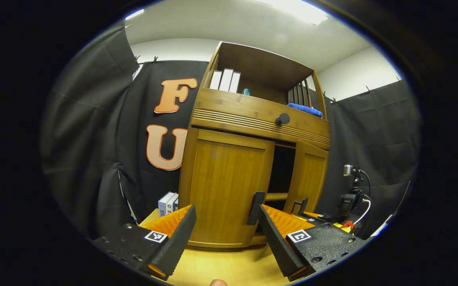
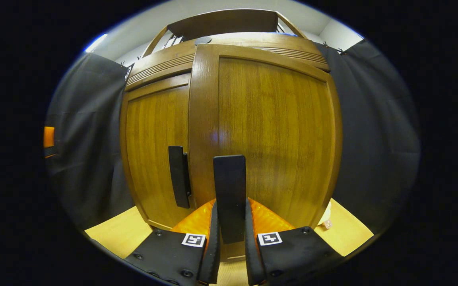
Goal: Open the right door of the double-door shoe cabinet with the right hand, and open the left door with the left hand.
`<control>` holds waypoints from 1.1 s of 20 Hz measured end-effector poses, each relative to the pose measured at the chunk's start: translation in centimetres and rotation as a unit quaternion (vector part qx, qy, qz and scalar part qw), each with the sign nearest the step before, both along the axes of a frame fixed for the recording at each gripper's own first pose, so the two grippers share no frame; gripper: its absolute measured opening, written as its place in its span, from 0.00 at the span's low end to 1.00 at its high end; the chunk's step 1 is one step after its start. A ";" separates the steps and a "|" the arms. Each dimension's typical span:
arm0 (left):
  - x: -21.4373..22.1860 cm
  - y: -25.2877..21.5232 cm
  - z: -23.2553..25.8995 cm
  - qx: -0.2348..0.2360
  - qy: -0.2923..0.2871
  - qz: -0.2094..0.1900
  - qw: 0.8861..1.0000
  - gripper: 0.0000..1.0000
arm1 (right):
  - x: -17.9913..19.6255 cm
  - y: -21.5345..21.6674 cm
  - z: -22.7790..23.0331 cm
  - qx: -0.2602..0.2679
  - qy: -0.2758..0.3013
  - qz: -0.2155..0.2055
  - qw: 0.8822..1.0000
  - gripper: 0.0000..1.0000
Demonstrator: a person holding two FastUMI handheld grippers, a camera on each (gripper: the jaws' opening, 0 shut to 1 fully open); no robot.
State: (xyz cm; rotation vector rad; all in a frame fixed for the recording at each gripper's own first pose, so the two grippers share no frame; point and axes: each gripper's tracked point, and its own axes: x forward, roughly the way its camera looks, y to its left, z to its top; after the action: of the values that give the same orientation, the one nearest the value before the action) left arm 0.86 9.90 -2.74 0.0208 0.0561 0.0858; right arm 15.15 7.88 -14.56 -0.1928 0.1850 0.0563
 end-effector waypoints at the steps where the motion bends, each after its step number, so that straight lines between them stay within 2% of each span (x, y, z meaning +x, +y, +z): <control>1: -0.2 -0.2 0.2 0.000 -0.002 0.000 1.000 0.94 | -0.4 -0.2 0.1 -0.001 -0.001 0.001 1.000 0.30; 5: -0.9 -1.0 0.6 0.003 -0.006 0.001 1.000 0.92 | -2.1 -0.9 0.4 -0.001 0.001 0.005 1.000 0.29; 6: -1.1 -1.2 0.7 0.004 -0.007 0.001 1.000 0.92 | -2.6 -1.2 0.5 -0.001 -0.001 0.005 1.000 0.39; 7: -1.3 -1.4 0.8 0.003 -0.007 0.000 1.000 0.92 | -3.0 -1.4 0.7 0.000 -0.003 0.004 1.000 0.39; 8: -1.4 -1.6 0.8 0.001 -0.007 -0.001 1.000 0.92 | -3.3 -1.7 0.8 0.001 -0.005 0.004 1.000 0.35; 12: -1.7 -2.3 0.9 0.000 -0.009 -0.001 1.000 0.92 | -5.0 -2.8 1.3 -0.003 -0.010 -0.002 1.000 0.39; 13: -1.9 -2.5 1.0 -0.001 -0.009 -0.003 1.000 0.92 | -5.5 -3.2 1.4 -0.005 -0.011 -0.004 1.000 0.34; 14: -2.0 -2.8 1.0 -0.002 -0.009 -0.004 1.000 0.92 | -5.9 -3.6 1.6 -0.006 -0.013 -0.006 1.000 0.39; 15: -2.0 -3.1 1.1 -0.003 -0.010 -0.007 1.000 0.92 | -6.3 -3.8 1.6 -0.007 -0.013 -0.007 1.000 0.34; 17: -2.3 -3.6 1.2 -0.004 -0.011 -0.009 1.000 0.92 | -7.2 -4.6 1.8 -0.004 -0.013 -0.010 1.000 0.37; 19: -2.4 -4.1 1.3 -0.004 -0.011 -0.011 1.000 0.92 | -8.0 -5.5 2.0 -0.003 -0.013 -0.013 1.000 0.29; 20: -2.5 -4.4 1.3 -0.004 -0.011 -0.012 1.000 0.92 | -8.3 -5.9 2.0 0.001 -0.014 -0.013 1.000 0.38; 21: -2.6 -4.7 1.4 -0.003 -0.012 -0.013 1.000 0.92 | -8.7 -6.3 2.3 0.002 -0.013 -0.014 1.000 0.23; 22: -2.8 -5.0 1.6 -0.002 -0.014 -0.014 1.000 0.92 | -8.9 -6.7 2.4 0.001 -0.015 -0.015 1.000 0.27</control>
State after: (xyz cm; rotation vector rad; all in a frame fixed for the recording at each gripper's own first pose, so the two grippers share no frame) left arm -1.94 4.88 -1.13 0.0164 0.0280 0.0571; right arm 6.24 1.14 -12.13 -0.1879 0.1575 0.0238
